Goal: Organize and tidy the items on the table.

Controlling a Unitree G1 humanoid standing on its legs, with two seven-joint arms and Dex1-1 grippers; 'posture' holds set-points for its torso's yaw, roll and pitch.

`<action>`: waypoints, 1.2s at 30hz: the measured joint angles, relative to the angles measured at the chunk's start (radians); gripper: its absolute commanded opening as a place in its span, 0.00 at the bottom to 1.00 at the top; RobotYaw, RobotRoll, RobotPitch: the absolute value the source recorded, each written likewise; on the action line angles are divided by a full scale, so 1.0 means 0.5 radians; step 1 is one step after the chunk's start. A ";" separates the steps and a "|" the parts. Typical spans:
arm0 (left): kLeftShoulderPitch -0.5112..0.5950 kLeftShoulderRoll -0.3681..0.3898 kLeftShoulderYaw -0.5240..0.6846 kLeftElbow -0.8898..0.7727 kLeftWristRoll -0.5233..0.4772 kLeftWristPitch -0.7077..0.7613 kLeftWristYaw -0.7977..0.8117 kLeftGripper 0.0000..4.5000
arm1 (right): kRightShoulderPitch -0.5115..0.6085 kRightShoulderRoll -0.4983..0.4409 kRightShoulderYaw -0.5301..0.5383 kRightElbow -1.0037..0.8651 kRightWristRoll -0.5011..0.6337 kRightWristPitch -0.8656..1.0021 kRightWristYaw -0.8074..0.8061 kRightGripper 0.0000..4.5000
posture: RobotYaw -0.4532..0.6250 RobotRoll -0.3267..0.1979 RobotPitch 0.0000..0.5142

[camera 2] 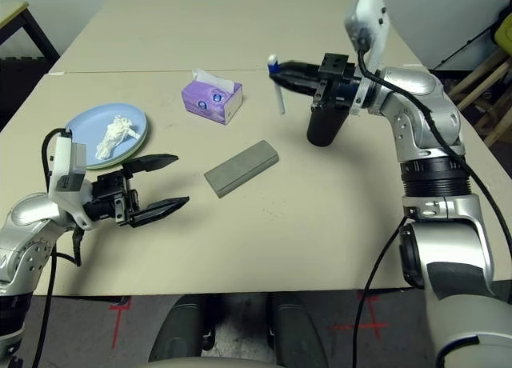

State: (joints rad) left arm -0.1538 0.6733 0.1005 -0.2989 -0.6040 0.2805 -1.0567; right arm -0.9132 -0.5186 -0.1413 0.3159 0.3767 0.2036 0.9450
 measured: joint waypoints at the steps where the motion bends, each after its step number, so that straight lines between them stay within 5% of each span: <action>1: 0.000 0.000 -0.002 0.000 0.000 0.000 0.000 1.00 | 0.013 0.000 -0.027 0.017 -0.012 -0.045 -0.049 0.09 | 0.52 0.62 0.24; 24: -0.041 -0.001 -0.007 0.004 0.003 0.005 -0.005 1.00 | 0.372 -0.126 -0.085 0.171 -0.101 -0.215 -0.281 0.09 | 0.52 0.62 0.24; 34: -0.044 -0.001 -0.007 0.011 0.003 0.006 -0.007 1.00 | 0.478 -0.139 -0.035 0.126 -0.192 -0.123 -0.279 0.93 | 0.51 0.62 0.24; 36: -0.051 -0.001 -0.007 0.013 0.003 0.006 -0.007 1.00 | 0.478 -0.139 -0.034 0.126 -0.209 -0.125 -0.281 0.99 | 0.51 0.62 0.23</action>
State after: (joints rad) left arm -0.1795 0.6729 0.0972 -0.2921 -0.6026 0.2835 -1.0602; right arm -0.6743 -0.5882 -0.1585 0.3787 0.2720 0.1409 0.8046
